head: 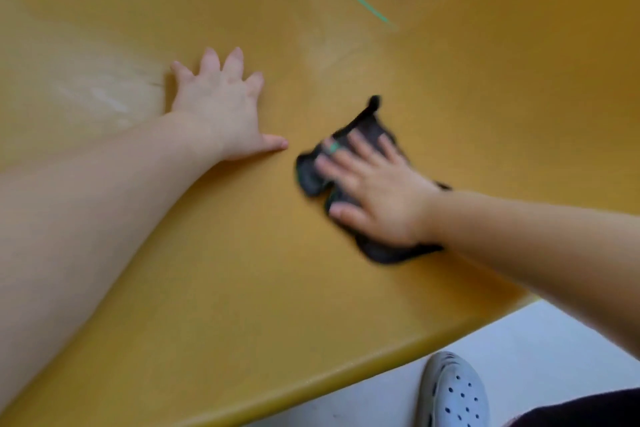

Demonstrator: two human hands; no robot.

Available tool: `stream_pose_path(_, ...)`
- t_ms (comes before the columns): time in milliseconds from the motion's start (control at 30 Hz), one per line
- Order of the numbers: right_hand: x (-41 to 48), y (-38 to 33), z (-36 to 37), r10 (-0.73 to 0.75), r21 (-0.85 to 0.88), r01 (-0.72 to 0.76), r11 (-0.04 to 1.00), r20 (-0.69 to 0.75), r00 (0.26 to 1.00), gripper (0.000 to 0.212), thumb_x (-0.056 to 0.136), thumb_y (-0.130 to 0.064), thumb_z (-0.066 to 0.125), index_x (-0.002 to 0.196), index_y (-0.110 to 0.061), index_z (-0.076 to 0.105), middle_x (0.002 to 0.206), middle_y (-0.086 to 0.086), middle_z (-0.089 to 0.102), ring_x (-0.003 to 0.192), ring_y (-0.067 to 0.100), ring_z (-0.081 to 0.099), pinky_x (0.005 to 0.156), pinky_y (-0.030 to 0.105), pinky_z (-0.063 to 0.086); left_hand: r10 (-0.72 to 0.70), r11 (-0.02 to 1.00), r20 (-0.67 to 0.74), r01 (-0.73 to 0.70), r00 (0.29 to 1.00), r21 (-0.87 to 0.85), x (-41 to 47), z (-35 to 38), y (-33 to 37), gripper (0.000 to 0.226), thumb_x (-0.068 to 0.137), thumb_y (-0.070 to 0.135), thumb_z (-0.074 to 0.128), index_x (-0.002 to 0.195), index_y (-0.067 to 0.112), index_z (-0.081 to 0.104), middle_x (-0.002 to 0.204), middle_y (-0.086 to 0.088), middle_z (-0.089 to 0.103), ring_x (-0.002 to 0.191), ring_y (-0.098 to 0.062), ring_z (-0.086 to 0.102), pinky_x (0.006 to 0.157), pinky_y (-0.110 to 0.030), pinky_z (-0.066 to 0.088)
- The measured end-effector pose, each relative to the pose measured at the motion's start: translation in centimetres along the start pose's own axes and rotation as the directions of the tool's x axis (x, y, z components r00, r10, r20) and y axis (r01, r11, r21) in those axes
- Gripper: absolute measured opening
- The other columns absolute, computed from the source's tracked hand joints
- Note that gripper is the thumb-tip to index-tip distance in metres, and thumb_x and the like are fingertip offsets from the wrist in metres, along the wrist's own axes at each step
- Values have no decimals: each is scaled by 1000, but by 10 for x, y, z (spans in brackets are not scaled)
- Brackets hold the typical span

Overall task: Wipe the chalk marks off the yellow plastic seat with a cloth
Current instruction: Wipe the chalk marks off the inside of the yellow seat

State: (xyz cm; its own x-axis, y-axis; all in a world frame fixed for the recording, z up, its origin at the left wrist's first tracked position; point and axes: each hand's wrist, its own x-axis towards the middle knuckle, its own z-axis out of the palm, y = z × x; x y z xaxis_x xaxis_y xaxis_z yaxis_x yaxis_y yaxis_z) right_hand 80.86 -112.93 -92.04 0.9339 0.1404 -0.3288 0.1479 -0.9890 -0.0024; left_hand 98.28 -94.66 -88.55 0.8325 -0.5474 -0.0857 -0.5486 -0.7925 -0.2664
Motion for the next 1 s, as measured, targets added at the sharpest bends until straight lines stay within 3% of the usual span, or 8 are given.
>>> stream_pose_path(133, -67, -16, 5, -486, 57, 483, 874, 136, 863, 65, 103, -65, 16, 161, -43, 0, 170, -12, -10, 156, 24, -20, 123, 47, -18, 12, 998, -76, -8, 997, 55, 2, 17, -15, 112, 66, 97, 23, 157, 32, 16, 166, -7, 3, 149, -39, 10, 114, -68, 16)
stream_pose_path(267, -52, 105, -9, 129, -284, -115, 952, 30, 991, 78, 83, -82, -19, 152, -46, -28, 169, -3, -21, 153, 31, -26, 124, 53, -13, 9, 995, -143, 6, 990, 102, 15, 18, -19, 122, 60, 101, 11, 158, 28, 7, 166, -8, -7, 150, -40, -3, 115, -69, 6)
stream_pose_path(367, -17, 185, -40, 565, -333, -631, 701, -281, 776, 102, 83, -82, -13, 164, -22, -2, 169, 21, -6, 154, 47, -11, 122, 62, -7, 22, 990, -187, 5, 982, 139, 35, 10, -19, 133, 53, 104, 8, 159, 22, 5, 166, -11, -13, 149, -41, -13, 113, -71, -1)
stream_pose_path(633, 129, 151, -59, 745, 285, -736, 614, -518, 420, 95, 96, -67, 26, 160, 1, 9, 163, 38, -1, 150, 59, -2, 123, 64, -2, 19, 995, -250, 6, 968, 98, 57, 21, -20, 135, 58, 101, 8, 158, 10, 4, 165, -14, -14, 151, -37, -13, 115, -68, 2)
stream_pose_path(733, 175, 108, -65, 590, 303, -522, 797, -574, 568, 89, 99, -66, 19, 162, -7, 2, 167, 28, -8, 152, 53, -8, 125, 58, -4, 13, 999, -282, -2, 959, 41, 56, 24, -21, 137, 59, 101, 18, 157, 5, 17, 166, -15, 0, 153, -35, -2, 116, -67, 6)
stream_pose_path(833, 176, 68, -53, 73, -2, -91, 996, -574, 815, 79, 100, -64, 21, 163, -15, 12, 170, 18, 0, 155, 47, -6, 126, 58, 1, 26, 999, -320, -32, 947, -13, 54, 25, -22, 139, 57, 99, 28, 154, 0, 25, 165, -18, 11, 152, -35, 7, 116, -67, 9)
stream_pose_path(900, 149, 67, -31, -217, -183, 150, 972, -435, 874, 75, 101, -65, 20, 163, -24, 14, 171, 10, 4, 157, 40, -6, 127, 50, -1, 38, 998, -335, -52, 941, -34, 53, 25, -22, 141, 55, 99, 33, 152, -3, 27, 164, -19, 15, 152, -36, 11, 116, -67, 10)
stream_pose_path(1000, 124, 131, -29, -193, -284, 70, 956, -431, 882, 78, 98, -69, 25, 162, -25, 17, 169, 13, 11, 156, 39, 6, 127, 50, 9, 45, 998, -294, -56, 955, -29, 53, 22, -22, 144, 54, 102, 27, 153, -3, 23, 164, -20, 13, 152, -37, 8, 116, -67, 10)
